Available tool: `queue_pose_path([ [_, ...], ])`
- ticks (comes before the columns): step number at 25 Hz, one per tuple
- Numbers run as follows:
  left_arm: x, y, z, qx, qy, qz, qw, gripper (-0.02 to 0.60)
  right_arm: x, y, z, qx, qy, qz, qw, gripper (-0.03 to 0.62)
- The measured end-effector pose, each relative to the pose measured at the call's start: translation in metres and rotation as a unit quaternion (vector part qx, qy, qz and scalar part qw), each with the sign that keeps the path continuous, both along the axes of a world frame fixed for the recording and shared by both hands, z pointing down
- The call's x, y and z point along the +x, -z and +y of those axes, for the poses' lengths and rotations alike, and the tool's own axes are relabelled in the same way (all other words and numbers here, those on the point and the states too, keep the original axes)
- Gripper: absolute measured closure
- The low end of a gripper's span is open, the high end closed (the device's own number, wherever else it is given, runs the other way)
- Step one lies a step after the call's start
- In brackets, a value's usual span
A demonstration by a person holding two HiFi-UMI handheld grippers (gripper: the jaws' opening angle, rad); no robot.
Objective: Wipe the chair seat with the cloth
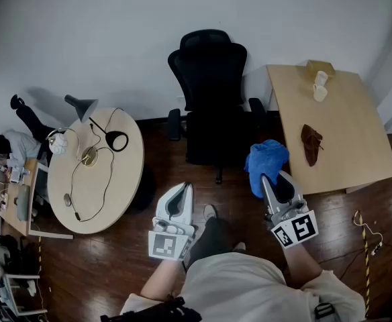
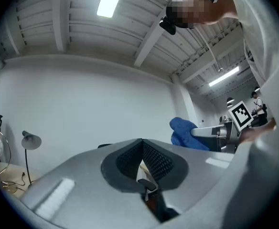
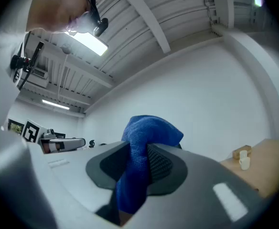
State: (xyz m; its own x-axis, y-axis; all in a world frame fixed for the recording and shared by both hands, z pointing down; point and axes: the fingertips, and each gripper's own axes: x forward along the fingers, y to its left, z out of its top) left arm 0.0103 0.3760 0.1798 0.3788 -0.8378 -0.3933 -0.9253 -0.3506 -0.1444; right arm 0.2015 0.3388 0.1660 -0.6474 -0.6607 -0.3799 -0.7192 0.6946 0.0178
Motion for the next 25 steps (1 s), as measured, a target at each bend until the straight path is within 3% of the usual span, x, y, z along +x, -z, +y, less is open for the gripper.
queue_pose_path([
  [7, -0.040, -0.003, -0.169, -0.017, -0.019, 0.020, 0.9995, 0.568, -0.041, 0.001, -0.154, -0.021, -0.015, 0.015, 1.000, 0.496],
  [19, -0.141, 0.064, -0.427, -0.033, -0.044, 0.011, 0.9984, 0.568, -0.139, 0.070, -0.402, -0.037, -0.047, 0.026, 0.998, 0.496],
  [25, -0.132, 0.050, -0.526, -0.065, -0.045, 0.012, 0.9968, 0.568, -0.135, 0.051, -0.503, -0.076, -0.045, 0.029, 0.996, 0.496],
])
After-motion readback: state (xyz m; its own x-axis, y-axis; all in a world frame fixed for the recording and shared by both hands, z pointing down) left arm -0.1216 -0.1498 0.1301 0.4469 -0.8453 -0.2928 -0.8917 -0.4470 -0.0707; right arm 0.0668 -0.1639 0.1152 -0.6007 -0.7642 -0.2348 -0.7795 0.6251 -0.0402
